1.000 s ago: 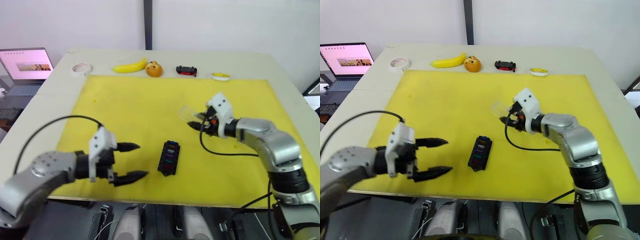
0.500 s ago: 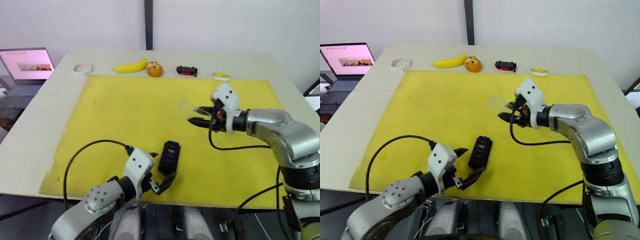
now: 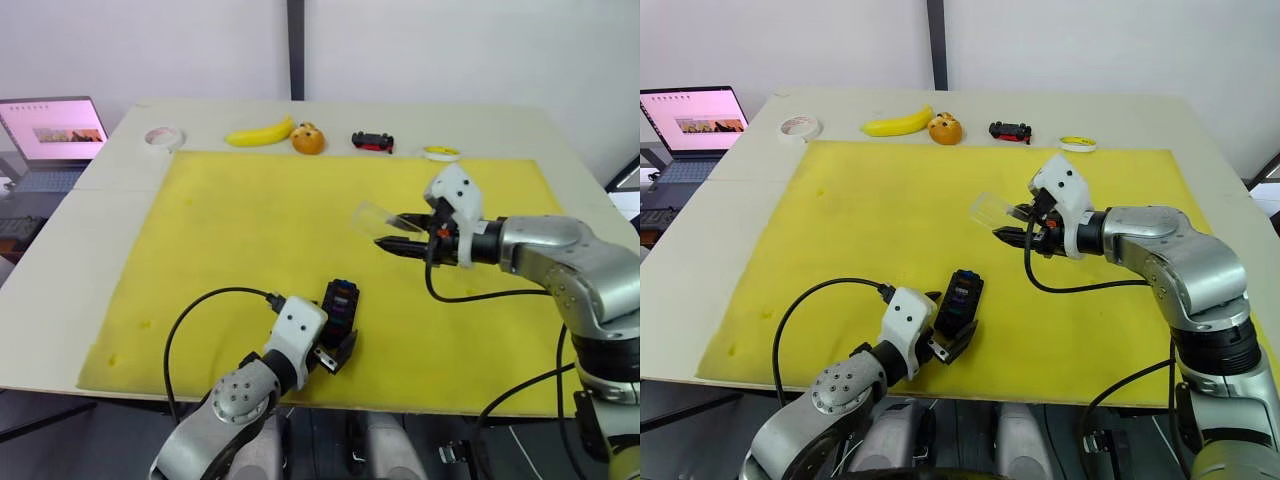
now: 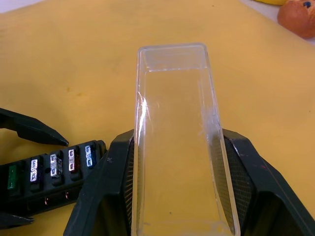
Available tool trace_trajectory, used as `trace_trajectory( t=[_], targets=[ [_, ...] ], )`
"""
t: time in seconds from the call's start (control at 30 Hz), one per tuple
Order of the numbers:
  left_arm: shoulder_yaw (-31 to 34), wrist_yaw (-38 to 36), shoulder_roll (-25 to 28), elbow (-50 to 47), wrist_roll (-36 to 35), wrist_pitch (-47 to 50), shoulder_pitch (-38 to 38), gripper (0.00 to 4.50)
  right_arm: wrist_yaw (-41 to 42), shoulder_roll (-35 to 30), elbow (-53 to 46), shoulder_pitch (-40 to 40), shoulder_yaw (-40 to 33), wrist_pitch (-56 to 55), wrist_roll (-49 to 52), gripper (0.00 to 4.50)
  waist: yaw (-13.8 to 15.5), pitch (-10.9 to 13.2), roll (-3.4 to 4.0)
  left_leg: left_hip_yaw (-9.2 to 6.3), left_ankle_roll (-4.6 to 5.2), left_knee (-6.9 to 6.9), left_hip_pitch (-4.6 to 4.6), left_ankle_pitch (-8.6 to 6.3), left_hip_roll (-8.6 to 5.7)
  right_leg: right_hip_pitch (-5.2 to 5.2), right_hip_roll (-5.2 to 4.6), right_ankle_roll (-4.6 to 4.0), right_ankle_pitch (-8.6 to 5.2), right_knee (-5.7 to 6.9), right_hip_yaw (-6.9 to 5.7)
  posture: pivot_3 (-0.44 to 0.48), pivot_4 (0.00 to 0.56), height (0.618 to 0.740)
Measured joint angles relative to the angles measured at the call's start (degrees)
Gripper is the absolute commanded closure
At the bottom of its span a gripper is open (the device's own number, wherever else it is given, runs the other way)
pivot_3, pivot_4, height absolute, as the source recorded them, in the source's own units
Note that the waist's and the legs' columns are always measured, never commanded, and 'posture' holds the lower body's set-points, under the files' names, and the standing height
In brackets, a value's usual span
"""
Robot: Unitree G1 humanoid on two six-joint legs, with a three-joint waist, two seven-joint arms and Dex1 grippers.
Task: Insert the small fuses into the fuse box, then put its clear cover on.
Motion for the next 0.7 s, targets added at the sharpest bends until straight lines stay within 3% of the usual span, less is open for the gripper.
trace_trajectory(
  t=[0.03,0.1,0.23,0.4,0.53,0.7],
  targets=[
    [0.03,0.08,-0.2,0.0,0.17,0.01,0.11,0.0,-0.14,-0.03,-0.16,0.0,-0.05,0.07,0.04,2.77,0.0,0.0,0.0,0.0,0.0,0.0,0.0,0.0,0.0,0.0,0.0,0.0,0.0,0.0,0.0,0.0,0.15,0.737],
    [0.25,0.1,-0.6,-0.05,0.3,0.01,0.48,0.54,-0.29,-0.03,-0.31,0.0,-0.17,0.09,0.1,2.77,-0.02,0.0,0.0,0.0,0.0,0.0,0.0,0.0,0.0,0.0,0.0,0.0,0.0,0.0,0.0,0.0,0.15,0.737],
    [1.27,-0.01,-0.83,-0.71,0.16,0.24,1.5,2.17,-0.6,-0.03,-0.51,0.0,-0.17,0.01,0.05,2.77,-0.03,0.0,0.0,0.0,0.0,0.0,0.0,0.0,0.01,0.0,0.01,0.0,0.0,0.0,0.0,0.0,0.15,0.737],
    [4.43,-2.64,1.06,-2.35,-1.31,1.49,2.34,2.18,-0.68,-0.03,-0.51,0.0,-0.14,-0.6,-0.1,2.77,-0.06,0.0,0.0,-0.01,0.0,0.0,0.0,0.0,0.01,0.0,0.02,-0.01,-0.01,0.0,-0.02,0.0,0.15,0.737],
    [8.36,-8.67,5.86,-2.91,-4.56,1.68,1.45,2.18,-1.14,-0.02,-0.51,0.0,-0.13,-1.59,-0.52,2.77,-0.05,0.0,0.0,0.0,0.0,0.0,-0.01,0.0,0.02,-0.02,0.03,-0.02,-0.01,0.0,-0.04,0.0,0.15,0.737],
    [17.77,-23.44,13.11,2.9,-12.92,-1.58,-5.17,2.18,-2.1,0.33,-0.54,0.47,-0.17,-2.45,-0.66,2.77,0.04,0.0,0.0,0.0,0.0,0.01,-0.02,0.0,0.01,-0.02,0.03,-0.03,-0.02,-0.01,-0.05,0.0,0.15,0.737]
  ],
)
